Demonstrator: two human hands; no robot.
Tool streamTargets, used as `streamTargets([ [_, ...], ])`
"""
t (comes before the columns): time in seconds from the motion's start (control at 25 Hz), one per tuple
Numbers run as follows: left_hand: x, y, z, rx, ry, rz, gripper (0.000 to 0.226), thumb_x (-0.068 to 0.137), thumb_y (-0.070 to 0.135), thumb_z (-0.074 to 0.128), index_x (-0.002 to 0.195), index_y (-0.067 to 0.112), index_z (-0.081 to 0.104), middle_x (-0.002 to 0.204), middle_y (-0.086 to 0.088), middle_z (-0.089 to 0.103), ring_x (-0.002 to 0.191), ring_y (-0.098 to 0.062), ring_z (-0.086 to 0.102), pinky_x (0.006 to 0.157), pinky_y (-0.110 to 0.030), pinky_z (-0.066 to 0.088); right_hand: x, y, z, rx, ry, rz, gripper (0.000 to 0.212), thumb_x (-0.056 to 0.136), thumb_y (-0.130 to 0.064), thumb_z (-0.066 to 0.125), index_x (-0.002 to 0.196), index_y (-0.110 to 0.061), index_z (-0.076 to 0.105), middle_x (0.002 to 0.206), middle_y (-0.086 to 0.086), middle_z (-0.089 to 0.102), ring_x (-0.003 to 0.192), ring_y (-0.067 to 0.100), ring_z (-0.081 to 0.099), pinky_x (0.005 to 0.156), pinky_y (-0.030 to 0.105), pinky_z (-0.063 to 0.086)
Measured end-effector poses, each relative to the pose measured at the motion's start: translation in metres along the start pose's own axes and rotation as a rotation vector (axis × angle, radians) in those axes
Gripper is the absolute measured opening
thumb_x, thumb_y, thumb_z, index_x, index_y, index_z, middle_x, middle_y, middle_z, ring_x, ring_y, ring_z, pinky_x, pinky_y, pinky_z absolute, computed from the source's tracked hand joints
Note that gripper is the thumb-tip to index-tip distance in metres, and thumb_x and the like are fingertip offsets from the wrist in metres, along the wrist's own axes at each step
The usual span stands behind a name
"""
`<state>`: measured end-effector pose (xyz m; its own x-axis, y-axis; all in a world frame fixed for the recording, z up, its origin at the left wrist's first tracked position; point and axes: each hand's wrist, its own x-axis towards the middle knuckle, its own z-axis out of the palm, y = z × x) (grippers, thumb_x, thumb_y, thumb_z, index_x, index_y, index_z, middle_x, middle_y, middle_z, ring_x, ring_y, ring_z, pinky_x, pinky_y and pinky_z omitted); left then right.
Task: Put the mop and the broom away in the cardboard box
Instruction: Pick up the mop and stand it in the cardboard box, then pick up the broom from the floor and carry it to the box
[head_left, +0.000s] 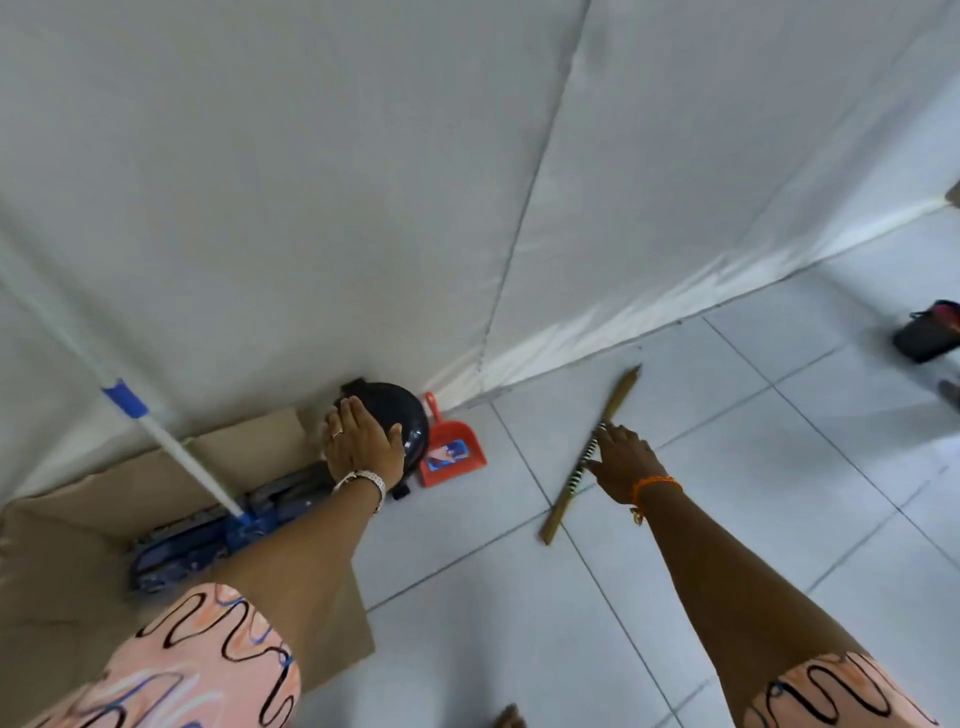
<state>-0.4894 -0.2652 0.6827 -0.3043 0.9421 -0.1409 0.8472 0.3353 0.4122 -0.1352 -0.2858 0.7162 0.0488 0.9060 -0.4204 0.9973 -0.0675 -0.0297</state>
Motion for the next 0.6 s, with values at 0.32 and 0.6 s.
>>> streamTargets([
  [0.32,-0.048,0.182,0.106,-0.026,-0.150,0.045,0.087,0.099,0.040,0.049,0.156,-0.007,0.003,0.166,-0.024,0.004,0.155,-0.039,0.007,0.127,-0.045,0.008,0.022,0.170,-0.019,-0.086,0.054,-0.075,0.066,0.100,-0.043,0.042,0.155,-0.015,0.018,0.166,0.006,0.010,0.154,0.024,0.007,0.125,0.053,0.010],
  [0.6,0.009,0.291,0.215,-0.145,-0.191,-0.050,0.083,0.101,0.038,0.048,0.156,-0.007,0.004,0.166,-0.025,0.004,0.155,-0.039,0.005,0.127,-0.044,0.007,0.137,0.289,-0.030,-0.197,-0.019,-0.146,0.064,0.101,-0.037,0.042,0.155,-0.015,0.016,0.166,0.006,0.007,0.154,0.024,0.006,0.125,0.053,0.009],
])
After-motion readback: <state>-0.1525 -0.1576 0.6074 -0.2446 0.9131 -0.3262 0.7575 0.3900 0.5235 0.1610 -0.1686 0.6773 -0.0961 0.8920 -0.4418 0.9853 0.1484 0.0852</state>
